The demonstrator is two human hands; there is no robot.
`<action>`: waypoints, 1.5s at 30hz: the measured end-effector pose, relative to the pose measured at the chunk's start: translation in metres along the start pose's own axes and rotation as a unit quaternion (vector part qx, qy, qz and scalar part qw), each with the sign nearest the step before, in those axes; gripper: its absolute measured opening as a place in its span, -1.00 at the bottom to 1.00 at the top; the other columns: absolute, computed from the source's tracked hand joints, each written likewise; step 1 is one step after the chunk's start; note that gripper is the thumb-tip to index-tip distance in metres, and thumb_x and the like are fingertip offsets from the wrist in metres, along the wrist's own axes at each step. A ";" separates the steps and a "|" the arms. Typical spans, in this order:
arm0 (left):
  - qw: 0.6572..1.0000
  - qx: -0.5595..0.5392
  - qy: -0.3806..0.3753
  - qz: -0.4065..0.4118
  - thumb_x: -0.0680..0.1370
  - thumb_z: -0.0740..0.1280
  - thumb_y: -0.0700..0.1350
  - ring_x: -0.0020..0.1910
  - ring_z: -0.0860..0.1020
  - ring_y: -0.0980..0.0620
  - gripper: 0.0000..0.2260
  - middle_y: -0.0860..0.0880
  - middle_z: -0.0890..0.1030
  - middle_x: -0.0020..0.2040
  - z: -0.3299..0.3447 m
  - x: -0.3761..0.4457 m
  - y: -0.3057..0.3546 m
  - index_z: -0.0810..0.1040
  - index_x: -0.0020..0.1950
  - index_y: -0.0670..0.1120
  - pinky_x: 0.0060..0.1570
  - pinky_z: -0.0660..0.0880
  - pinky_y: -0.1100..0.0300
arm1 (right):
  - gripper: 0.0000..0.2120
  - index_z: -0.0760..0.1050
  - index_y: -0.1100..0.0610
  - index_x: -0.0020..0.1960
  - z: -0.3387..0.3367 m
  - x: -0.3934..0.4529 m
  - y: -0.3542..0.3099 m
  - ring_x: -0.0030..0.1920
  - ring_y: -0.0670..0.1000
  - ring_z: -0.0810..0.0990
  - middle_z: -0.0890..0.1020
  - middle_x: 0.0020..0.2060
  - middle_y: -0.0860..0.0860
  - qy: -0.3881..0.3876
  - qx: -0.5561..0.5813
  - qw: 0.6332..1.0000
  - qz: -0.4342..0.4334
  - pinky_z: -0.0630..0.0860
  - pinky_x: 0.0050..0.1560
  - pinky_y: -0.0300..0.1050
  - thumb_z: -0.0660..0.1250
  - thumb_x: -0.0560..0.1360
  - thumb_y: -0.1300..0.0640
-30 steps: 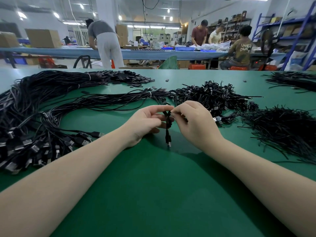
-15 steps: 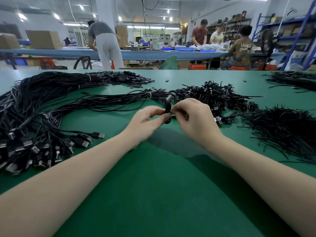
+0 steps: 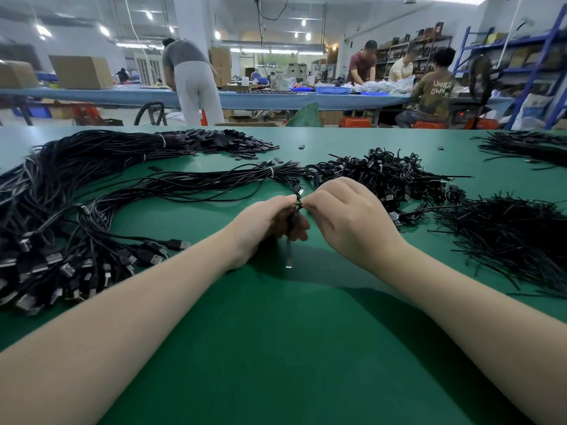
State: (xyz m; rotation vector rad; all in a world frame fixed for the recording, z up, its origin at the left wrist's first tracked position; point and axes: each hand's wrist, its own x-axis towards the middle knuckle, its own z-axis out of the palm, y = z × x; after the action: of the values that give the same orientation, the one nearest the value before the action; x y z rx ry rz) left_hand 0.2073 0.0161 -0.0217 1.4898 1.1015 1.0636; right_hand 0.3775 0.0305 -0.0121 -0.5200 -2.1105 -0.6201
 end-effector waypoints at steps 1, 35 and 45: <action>0.999 0.025 0.031 0.010 0.65 0.05 0.02 -0.33 0.51 0.05 -0.47 -0.01 0.65 -0.35 0.003 0.001 -0.002 0.66 -0.37 -0.03 -0.15 0.34 0.17 | -0.96 0.60 0.34 -0.15 -0.003 0.002 0.002 -0.29 0.21 0.57 0.60 -0.30 0.19 -0.001 0.010 1.000 0.024 0.55 -0.26 0.07 0.37 0.45 0.39; 0.771 0.614 0.146 -0.086 0.63 0.18 0.05 0.02 0.49 -0.11 -0.71 -0.16 0.57 0.12 -0.143 0.116 -0.005 0.55 0.08 -0.13 0.09 0.44 0.07 | -0.76 0.56 0.01 0.12 0.044 0.004 -0.031 0.11 0.10 0.46 0.54 0.03 0.01 -0.285 0.105 0.904 0.301 0.42 0.12 -0.02 0.19 0.54 0.00; 0.869 -0.192 0.456 -0.005 0.69 0.05 -0.06 -0.31 0.62 0.08 -0.84 0.00 0.56 -0.22 -0.170 0.120 0.021 0.34 0.01 -0.09 -0.41 0.56 0.19 | -0.76 0.54 -0.03 0.16 0.045 0.004 -0.031 0.16 0.08 0.43 0.52 0.07 -0.02 -0.291 0.120 0.896 0.313 0.37 0.20 -0.02 0.18 0.55 0.00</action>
State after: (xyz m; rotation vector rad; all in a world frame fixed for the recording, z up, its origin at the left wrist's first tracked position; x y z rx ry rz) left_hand 0.0704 0.1636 0.0374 0.6200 1.3891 1.9389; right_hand 0.3302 0.0337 -0.0391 -1.2900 -2.3154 0.1998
